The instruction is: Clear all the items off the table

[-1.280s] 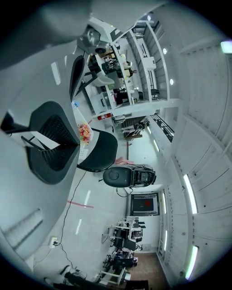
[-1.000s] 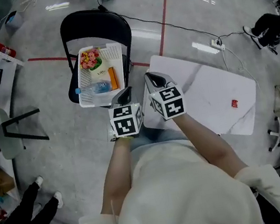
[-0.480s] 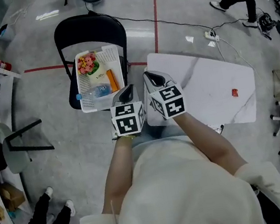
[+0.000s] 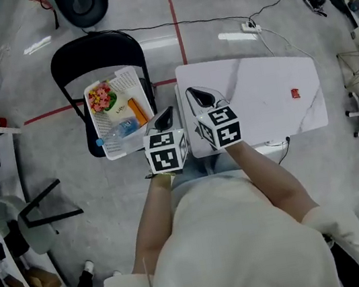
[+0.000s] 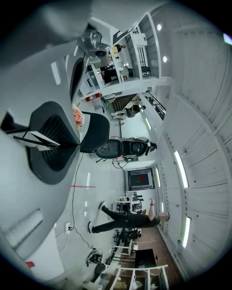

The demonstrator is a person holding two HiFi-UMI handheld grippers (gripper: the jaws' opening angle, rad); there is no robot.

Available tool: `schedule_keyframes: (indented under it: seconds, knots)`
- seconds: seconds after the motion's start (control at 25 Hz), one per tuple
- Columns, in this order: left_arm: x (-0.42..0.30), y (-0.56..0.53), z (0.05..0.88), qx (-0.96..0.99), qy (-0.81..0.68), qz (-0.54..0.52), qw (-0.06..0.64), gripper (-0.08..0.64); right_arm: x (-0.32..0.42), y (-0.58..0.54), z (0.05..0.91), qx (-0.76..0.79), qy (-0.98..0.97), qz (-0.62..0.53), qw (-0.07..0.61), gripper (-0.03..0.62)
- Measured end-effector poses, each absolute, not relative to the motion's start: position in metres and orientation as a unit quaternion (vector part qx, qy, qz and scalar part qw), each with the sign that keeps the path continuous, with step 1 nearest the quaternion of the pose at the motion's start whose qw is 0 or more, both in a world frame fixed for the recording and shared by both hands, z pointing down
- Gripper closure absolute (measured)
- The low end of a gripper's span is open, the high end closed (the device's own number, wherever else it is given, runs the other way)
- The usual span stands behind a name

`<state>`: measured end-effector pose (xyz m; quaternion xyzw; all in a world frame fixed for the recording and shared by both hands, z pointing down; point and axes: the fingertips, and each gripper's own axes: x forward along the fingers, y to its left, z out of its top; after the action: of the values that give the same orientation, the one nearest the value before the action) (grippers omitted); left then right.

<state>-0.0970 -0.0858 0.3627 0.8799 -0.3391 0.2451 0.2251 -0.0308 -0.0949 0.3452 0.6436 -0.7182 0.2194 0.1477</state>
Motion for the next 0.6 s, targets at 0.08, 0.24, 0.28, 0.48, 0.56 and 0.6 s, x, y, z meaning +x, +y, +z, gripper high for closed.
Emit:
schedule_keyframes:
  seconds: [0.08,0.24,0.28,0.48,0.56,0.6]
  knots:
    - [-0.087,-0.083,0.362,0.885,-0.324,0.247,0.224,0.551,-0.021,-0.091,0.345,0.653,-0.710,0.220,0.147,0.594]
    - [-0.064,-0.077,0.363,0.895,-0.295,0.255,0.218,0.551,0.002,-0.082,0.347,0.670,-0.692,0.225,0.146,0.594]
    - [-0.057,-0.076,0.363,0.897,-0.289,0.256,0.216,0.551,0.009,-0.079,0.347,0.674,-0.688,0.226,0.145,0.594]
    - [-0.020,-0.068,0.361,0.902,-0.275,0.259,0.208,0.551,0.051,-0.062,0.347,0.688,-0.675,0.227,0.142,0.594]
    - [-0.004,-0.064,0.360,0.903,-0.273,0.260,0.205,0.551,0.069,-0.053,0.347,0.689,-0.673,0.227,0.143,0.594]
    - [0.005,-0.062,0.360,0.903,-0.274,0.260,0.204,0.551,0.079,-0.049,0.348,0.690,-0.673,0.227,0.144,0.594]
